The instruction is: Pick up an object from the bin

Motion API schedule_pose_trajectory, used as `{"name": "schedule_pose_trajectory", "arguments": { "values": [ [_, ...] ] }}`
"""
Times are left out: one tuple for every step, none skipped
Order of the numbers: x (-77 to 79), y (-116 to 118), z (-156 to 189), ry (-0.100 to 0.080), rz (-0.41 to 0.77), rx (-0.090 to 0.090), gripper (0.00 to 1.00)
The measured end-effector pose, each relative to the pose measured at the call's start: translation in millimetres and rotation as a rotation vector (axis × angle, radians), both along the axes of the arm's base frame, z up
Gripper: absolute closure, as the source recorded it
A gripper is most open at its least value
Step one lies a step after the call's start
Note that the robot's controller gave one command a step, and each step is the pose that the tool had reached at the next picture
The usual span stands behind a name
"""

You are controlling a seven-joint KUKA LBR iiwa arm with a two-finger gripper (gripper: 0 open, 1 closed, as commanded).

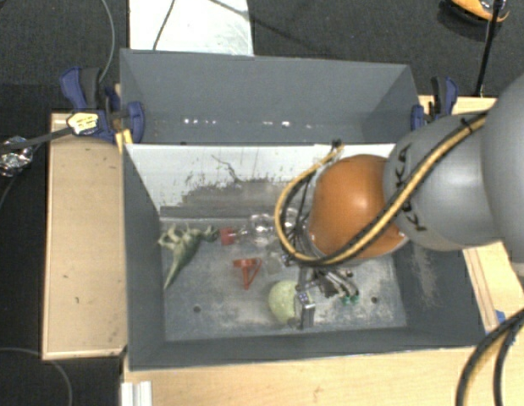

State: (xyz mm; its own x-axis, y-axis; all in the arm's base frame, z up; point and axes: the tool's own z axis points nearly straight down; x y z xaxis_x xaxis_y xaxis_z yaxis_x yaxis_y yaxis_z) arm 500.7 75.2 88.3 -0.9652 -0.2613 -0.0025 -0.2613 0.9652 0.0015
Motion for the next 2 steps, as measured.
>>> {"name": "schedule_pose_trajectory", "arguments": {
  "values": [
    [-6.1,-4.3,-18.1,0.003,-0.091,0.000,1.00],
    [-6.1,-4.3,-18.1,0.003,-0.092,0.000,1.00]
  ]
}}
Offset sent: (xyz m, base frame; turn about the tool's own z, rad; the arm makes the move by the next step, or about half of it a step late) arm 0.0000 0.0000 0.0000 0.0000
